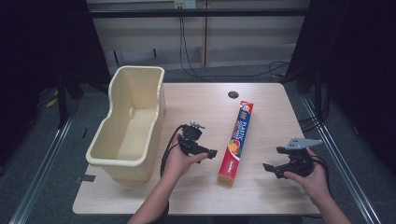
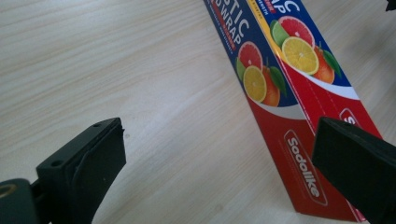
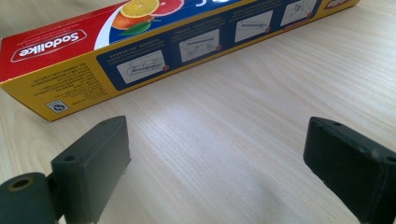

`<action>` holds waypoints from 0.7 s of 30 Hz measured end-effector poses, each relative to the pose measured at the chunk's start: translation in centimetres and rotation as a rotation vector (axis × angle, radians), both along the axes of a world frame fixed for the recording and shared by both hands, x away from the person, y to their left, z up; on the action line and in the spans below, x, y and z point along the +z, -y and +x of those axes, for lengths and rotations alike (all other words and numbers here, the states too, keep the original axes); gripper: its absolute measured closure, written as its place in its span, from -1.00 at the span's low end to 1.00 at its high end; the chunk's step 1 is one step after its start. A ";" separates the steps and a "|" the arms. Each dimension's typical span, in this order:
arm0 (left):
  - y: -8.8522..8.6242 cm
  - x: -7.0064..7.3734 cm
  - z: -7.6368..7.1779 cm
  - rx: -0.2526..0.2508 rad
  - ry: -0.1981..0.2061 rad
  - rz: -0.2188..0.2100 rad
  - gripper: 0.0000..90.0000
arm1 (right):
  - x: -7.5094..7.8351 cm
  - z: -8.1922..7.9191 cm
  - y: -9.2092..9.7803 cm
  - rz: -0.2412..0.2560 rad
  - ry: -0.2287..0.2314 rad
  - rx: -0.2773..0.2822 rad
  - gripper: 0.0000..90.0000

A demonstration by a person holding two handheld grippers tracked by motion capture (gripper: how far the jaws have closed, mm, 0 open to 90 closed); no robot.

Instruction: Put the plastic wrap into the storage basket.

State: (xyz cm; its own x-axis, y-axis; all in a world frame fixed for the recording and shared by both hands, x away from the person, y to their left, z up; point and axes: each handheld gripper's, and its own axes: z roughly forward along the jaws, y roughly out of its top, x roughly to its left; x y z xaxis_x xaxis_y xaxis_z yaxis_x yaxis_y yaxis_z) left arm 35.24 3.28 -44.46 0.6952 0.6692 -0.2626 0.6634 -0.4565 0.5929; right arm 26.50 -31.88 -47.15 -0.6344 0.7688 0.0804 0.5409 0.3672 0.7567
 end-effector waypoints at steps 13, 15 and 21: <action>2.1 0.9 1.7 -0.018 -0.027 0.024 -0.94 | 0.0 0.0 -0.1 -0.016 0.010 -0.005 -0.84; 2.7 1.0 2.0 -0.014 -0.027 0.019 -0.94 | 0.0 -0.1 -0.1 -0.013 0.010 -0.007 -0.84; 4.6 1.3 2.7 -0.022 -0.038 0.021 -0.94 | 0.0 -0.1 0.0 -0.015 0.014 -0.015 -0.84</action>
State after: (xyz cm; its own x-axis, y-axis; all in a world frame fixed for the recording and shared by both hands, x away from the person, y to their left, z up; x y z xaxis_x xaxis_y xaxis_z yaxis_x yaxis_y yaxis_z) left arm 37.94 -1.28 -43.11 0.6995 0.6594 -0.2754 0.6749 -0.4829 0.5579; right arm 26.41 -31.87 -47.18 -0.6234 0.7796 0.0602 0.5364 0.3704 0.7584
